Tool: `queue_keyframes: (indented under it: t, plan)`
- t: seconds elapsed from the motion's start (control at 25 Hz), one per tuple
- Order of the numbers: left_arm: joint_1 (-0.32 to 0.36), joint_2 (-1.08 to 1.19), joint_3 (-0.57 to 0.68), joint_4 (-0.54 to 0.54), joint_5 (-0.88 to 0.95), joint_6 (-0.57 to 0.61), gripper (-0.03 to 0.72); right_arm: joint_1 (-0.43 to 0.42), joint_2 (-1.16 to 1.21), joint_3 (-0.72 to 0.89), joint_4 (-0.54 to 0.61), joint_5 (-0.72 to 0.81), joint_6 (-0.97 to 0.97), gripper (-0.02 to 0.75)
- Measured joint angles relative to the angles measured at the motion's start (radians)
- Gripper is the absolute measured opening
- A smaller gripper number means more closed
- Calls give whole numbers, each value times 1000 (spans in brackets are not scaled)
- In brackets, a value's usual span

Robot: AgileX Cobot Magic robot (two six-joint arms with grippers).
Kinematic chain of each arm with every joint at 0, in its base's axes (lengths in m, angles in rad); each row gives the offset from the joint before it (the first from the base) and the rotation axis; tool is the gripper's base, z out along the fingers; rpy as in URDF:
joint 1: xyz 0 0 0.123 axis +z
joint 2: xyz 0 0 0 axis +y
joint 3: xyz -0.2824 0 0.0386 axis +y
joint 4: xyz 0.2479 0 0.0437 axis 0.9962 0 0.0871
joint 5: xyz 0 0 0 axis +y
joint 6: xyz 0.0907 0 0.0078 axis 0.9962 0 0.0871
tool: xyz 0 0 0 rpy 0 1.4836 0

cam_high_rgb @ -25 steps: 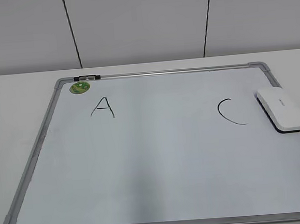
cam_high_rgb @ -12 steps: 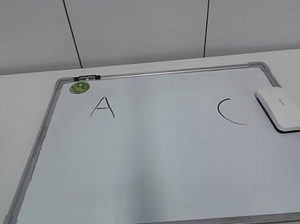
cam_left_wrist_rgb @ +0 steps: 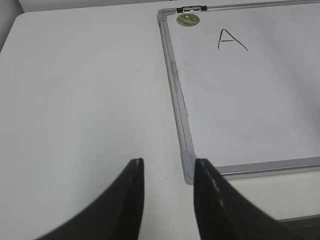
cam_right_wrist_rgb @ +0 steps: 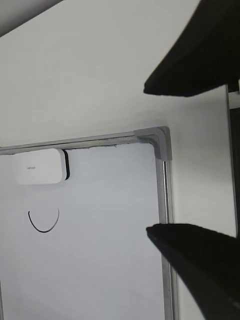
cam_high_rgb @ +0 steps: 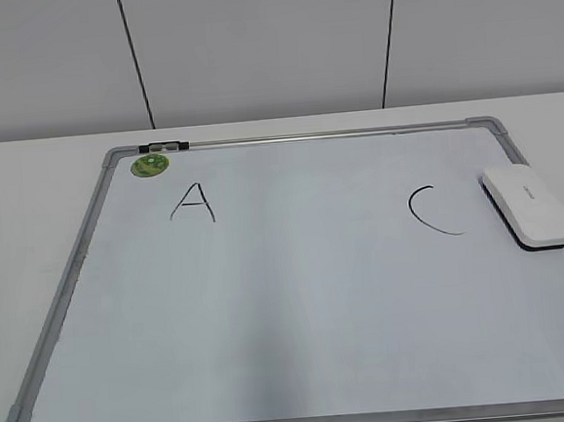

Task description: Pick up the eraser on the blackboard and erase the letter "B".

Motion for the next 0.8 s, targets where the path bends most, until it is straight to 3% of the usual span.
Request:
queue_keyframes:
  t: [0.8]
  plan:
    - [0, 0, 0, 0, 0, 0, 242, 0, -6, 0, 0, 2, 0, 587]
